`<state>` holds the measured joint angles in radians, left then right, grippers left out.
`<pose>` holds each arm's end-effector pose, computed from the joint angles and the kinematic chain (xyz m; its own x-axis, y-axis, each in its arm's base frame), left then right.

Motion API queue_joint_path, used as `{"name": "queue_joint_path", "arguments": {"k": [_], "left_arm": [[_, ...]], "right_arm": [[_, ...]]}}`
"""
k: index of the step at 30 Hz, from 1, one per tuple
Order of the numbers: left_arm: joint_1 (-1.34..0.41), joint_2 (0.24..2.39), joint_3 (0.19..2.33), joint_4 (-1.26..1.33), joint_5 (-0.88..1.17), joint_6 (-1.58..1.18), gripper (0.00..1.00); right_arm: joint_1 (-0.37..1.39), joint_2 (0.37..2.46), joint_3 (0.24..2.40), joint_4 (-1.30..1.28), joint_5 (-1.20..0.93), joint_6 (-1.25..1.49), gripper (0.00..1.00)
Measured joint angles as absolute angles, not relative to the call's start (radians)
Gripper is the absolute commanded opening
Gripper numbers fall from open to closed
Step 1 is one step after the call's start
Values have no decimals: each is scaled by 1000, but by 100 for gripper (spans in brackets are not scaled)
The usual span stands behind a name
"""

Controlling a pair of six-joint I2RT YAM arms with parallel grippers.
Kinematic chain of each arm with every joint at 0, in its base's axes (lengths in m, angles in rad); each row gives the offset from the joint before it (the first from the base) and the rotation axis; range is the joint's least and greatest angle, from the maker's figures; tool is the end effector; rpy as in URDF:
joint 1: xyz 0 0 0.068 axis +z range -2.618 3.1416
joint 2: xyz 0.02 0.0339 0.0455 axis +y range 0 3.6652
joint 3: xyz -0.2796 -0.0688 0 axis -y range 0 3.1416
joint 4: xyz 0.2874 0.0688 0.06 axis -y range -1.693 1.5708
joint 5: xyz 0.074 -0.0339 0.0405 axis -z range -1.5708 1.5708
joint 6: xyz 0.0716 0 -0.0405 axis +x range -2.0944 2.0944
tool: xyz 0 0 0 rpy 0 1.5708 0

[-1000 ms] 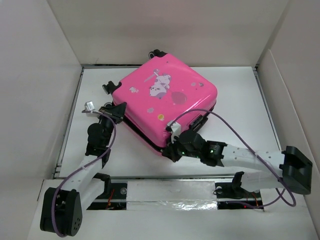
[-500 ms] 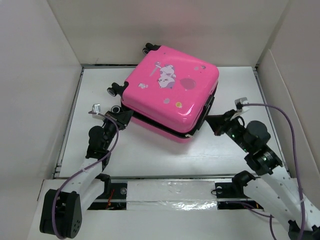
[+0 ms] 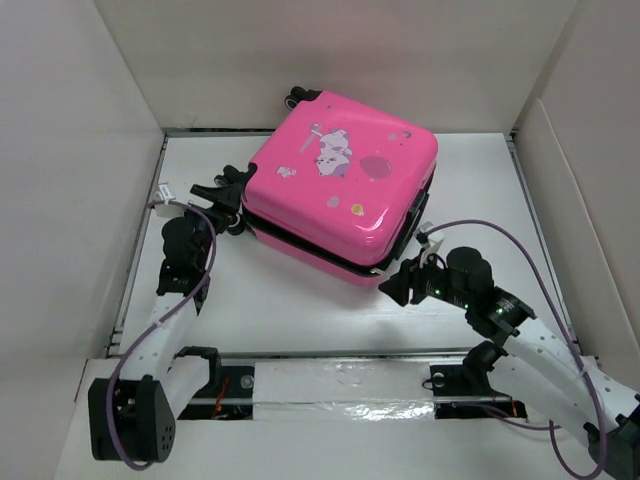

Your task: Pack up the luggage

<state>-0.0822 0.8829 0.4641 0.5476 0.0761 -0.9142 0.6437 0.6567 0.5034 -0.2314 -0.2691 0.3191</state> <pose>0.2723 -0.0279 0.2861 -0.0462 -0.7886 -0.6131 0.1972 0.5945 -0.7796 0.1680 0.1499 0.2459 -0.5284 -0.0184 -0.8488 -0.6423 0.6624 0.3855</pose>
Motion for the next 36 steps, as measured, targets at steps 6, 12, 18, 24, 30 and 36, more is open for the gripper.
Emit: {"name": "queue_joint_path", "arguments": {"k": [6, 12, 18, 24, 30, 36], "left_arm": [[-42, 1093, 557, 512, 61, -914, 84], [-41, 1265, 679, 495, 70, -924, 86], [-37, 1353, 774, 493, 65, -925, 86], [-31, 1460, 876, 470, 58, -917, 86], [-26, 1568, 904, 493, 62, -933, 83], [-17, 1609, 904, 591, 68, -971, 72]], "right_arm": [[644, 727, 529, -225, -270, 289, 66], [644, 727, 527, -218, -289, 276, 68], [644, 705, 525, -207, -313, 265, 69], [655, 709, 525, -207, -318, 258, 69], [656, 706, 525, -208, -318, 258, 69], [657, 706, 522, -208, -312, 258, 72]]}}
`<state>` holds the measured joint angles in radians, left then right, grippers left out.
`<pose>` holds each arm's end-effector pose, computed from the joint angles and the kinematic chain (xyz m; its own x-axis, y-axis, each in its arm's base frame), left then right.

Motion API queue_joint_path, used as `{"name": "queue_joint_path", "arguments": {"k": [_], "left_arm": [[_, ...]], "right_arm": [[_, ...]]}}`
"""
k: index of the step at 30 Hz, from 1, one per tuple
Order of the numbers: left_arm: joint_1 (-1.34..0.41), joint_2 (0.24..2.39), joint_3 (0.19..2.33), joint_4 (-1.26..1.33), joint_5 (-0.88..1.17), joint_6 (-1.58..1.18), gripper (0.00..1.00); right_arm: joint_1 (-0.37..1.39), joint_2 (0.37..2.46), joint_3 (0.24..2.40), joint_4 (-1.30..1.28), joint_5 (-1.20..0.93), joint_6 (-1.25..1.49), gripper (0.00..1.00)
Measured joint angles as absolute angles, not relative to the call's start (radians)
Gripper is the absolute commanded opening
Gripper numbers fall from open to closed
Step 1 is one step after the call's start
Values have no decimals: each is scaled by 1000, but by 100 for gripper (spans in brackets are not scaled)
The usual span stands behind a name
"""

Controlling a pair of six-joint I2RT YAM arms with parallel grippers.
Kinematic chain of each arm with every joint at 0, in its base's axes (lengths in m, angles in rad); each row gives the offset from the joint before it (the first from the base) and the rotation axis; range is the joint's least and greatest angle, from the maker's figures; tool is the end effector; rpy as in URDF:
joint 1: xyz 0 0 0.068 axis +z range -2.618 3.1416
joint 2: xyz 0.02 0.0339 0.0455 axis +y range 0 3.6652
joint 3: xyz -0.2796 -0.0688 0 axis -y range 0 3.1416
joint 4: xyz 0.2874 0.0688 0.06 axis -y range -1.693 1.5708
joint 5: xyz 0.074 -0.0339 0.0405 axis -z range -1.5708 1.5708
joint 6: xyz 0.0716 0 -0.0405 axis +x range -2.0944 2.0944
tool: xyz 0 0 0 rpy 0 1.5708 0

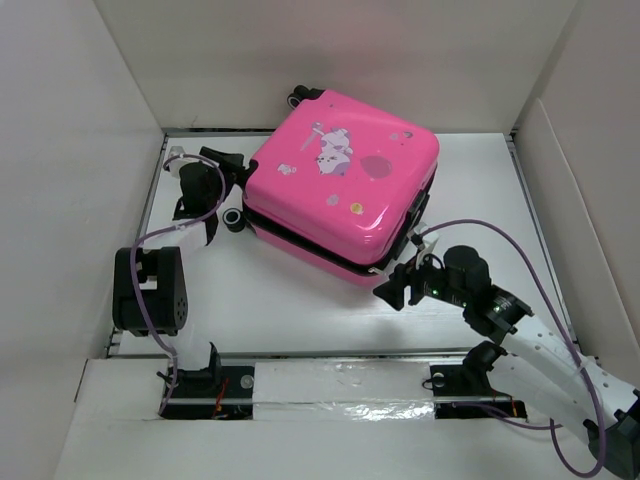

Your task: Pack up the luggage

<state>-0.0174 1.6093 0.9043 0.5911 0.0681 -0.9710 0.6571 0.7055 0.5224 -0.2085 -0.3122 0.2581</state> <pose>0.4329 -0.0124 0.2358 -0.1343 -0.8213 -0.5544 -0.0458 0.5640 -0.8245 0.1703 0.1592 0.2472 -0.4979 -0.0774 -0.8638 -0.7022 0.6204 0.3493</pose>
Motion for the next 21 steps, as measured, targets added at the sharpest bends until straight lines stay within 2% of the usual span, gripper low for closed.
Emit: {"name": "queue_joint_path", "arguments": {"k": [7, 8, 10, 14, 15, 21], "left_arm": [[-7, 1664, 904, 704, 72, -1023, 53], [-6, 1668, 904, 715, 73, -1029, 43], [-6, 1676, 904, 728, 75, -1039, 39], [-5, 1694, 920, 738, 83, -1056, 13], [-5, 1700, 925, 739, 84, -1062, 0], [-5, 1706, 925, 758, 85, -1093, 0]], "right_arm": [[663, 702, 507, -212, -295, 262, 77], [663, 702, 507, -212, -295, 262, 77], [663, 700, 507, -212, -294, 262, 77], [663, 695, 506, -213, -288, 265, 77], [663, 691, 506, -213, -285, 266, 77], [663, 670, 506, -213, -262, 273, 79]]}}
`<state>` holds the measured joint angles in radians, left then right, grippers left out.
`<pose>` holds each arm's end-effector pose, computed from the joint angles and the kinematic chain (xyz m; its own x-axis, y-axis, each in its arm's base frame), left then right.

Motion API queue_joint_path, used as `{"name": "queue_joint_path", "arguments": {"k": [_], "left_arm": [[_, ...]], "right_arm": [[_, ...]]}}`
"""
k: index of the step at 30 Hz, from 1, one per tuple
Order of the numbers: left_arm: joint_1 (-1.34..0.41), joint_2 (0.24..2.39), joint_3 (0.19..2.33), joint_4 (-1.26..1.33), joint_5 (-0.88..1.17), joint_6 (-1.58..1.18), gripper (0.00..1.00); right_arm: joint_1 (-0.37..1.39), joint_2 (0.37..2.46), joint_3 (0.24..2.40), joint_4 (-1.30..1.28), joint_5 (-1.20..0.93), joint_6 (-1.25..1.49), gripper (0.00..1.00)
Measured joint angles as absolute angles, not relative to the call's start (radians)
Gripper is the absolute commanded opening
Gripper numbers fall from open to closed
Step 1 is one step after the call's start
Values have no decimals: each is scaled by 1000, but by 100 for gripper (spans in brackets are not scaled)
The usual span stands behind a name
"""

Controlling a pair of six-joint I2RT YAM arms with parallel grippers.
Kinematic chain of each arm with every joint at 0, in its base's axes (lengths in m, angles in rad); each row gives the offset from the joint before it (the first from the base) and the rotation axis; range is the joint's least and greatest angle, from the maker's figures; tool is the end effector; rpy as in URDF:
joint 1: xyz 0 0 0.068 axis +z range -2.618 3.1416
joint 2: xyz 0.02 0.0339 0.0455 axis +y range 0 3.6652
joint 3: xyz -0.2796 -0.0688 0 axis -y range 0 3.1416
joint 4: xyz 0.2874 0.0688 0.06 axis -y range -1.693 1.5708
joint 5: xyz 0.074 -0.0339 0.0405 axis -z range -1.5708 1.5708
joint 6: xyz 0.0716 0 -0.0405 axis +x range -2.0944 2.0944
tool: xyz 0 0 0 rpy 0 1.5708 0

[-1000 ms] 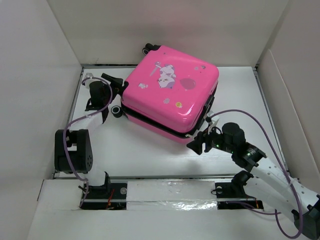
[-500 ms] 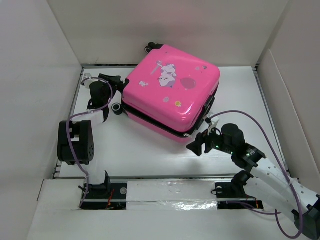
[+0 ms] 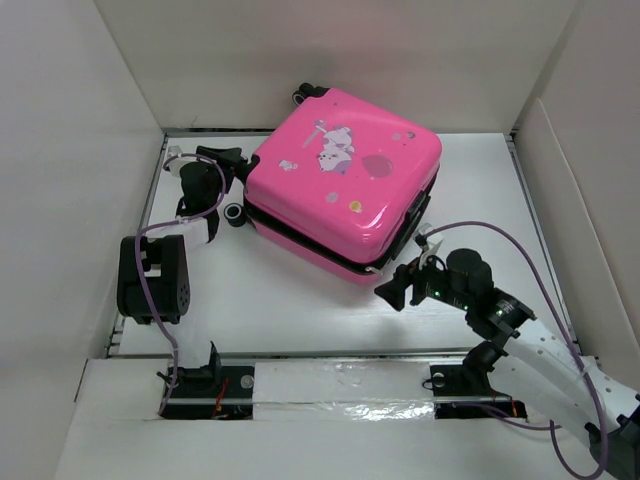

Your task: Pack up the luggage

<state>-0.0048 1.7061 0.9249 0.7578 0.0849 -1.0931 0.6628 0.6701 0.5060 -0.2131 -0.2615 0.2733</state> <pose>0.4493 -0.0082 0.2274 -0.0903 -0.8844 -0.4578 0.0204 0.4580 -0.8887 0.1678 0.1545 0.2467 -0.4911 -0.0526 -0.8695 -0.6764 0.6520 0.3426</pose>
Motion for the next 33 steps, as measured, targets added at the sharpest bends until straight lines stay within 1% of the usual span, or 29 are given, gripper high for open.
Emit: {"name": "queue_joint_path", "arguments": {"k": [7, 12, 17, 21, 22, 23, 26, 27, 31, 33], "left_arm": [[-3, 1671, 879, 820, 99, -1119, 0], [-4, 1510, 835, 803, 104, -1100, 0], [-11, 1354, 820, 807, 114, -1071, 0], [-9, 1338, 761, 825, 118, -1069, 0], [-5, 1343, 741, 823, 114, -1072, 0], [-2, 1352, 725, 817, 112, -1075, 0], [2, 1390, 707, 810, 97, -1079, 0], [2, 1400, 704, 811, 92, -1081, 0], [2, 1417, 696, 824, 72, -1082, 0], [2, 1419, 695, 830, 66, -1081, 0]], "right_arm": [[663, 651, 491, -217, -238, 280, 80], [663, 629, 481, -215, -215, 292, 81], [663, 671, 480, -212, -151, 299, 82], [663, 728, 480, -176, -134, 299, 79], [663, 752, 480, -158, -137, 299, 71], [663, 774, 477, -135, -140, 299, 69], [663, 832, 462, -71, -146, 309, 67], [663, 841, 456, -55, -146, 310, 65], [665, 866, 429, 14, -121, 323, 65], [670, 873, 416, 42, -103, 329, 63]]}}
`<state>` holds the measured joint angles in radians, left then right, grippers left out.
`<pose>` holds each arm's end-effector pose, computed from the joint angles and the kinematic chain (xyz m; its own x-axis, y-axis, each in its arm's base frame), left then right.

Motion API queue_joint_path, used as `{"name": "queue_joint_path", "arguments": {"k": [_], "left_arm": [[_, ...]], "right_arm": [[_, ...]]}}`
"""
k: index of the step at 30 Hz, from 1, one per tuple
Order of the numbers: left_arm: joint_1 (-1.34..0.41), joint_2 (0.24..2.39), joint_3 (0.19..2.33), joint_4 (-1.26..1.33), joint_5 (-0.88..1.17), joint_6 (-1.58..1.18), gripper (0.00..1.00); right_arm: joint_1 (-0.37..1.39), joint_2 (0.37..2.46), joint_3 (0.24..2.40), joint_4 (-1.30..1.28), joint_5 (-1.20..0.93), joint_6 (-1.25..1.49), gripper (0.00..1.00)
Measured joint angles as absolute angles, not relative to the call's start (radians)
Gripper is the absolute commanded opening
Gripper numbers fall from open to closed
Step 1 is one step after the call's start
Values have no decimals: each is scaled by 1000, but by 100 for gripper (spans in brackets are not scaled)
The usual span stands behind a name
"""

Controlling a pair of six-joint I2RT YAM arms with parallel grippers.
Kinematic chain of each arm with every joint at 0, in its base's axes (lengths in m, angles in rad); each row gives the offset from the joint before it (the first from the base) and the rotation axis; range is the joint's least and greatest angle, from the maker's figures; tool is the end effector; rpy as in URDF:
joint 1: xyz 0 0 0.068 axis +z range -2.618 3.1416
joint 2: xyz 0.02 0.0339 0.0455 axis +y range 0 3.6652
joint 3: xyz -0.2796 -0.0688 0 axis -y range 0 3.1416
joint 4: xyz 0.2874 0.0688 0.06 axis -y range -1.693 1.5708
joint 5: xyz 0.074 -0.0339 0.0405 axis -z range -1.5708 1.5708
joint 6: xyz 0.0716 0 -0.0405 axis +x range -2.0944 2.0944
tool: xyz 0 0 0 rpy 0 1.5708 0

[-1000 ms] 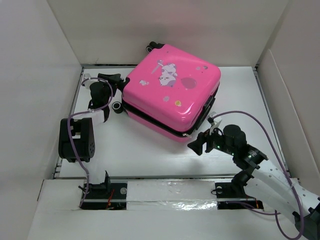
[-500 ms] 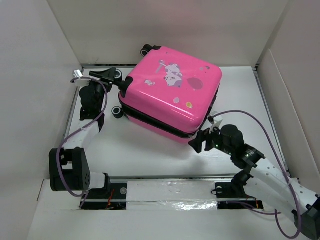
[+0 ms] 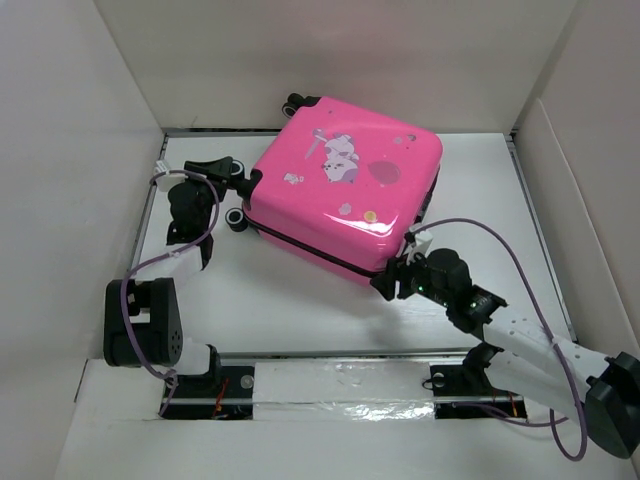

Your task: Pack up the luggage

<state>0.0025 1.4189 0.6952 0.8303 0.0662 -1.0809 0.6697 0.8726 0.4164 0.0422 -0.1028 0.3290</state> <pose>0.3774 -0.0038 0.2600 -0.0058 -0.8805 -0.4741 0.1237 0.4698 -0.8741 0.1974 0.1657 0.1965 -0.5218 -0.0032 -0.8531 -0.5522 0.7635 0.3349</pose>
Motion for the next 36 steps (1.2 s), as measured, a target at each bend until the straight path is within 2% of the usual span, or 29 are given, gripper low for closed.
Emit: {"name": "queue_joint_path", "arguments": {"k": [1, 5, 7, 15, 18, 20, 24, 28, 36], "left_arm": [[2, 1422, 695, 833, 67, -1079, 0], [2, 1442, 687, 851, 65, -1079, 0], [2, 1451, 678, 855, 57, -1079, 0], [2, 1486, 678, 876, 51, -1082, 0], [2, 1493, 678, 886, 48, -1082, 0], [2, 1495, 678, 895, 42, -1082, 0], [2, 1497, 671, 913, 37, -1082, 0], [2, 1497, 645, 951, 31, -1088, 0], [0, 1483, 628, 970, 30, -1092, 0]], "right_arm": [[670, 878, 407, 62, -94, 330, 59], [669, 937, 383, 130, -72, 333, 56], [670, 955, 382, 139, -70, 339, 45], [683, 968, 327, 248, -68, 403, 44], [686, 997, 321, 286, -67, 430, 36], [696, 1012, 310, 329, -60, 455, 25], [730, 1026, 289, 395, -10, 493, 15], [781, 1021, 283, 405, 77, 506, 0], [833, 966, 283, 353, 178, 490, 0]]}}
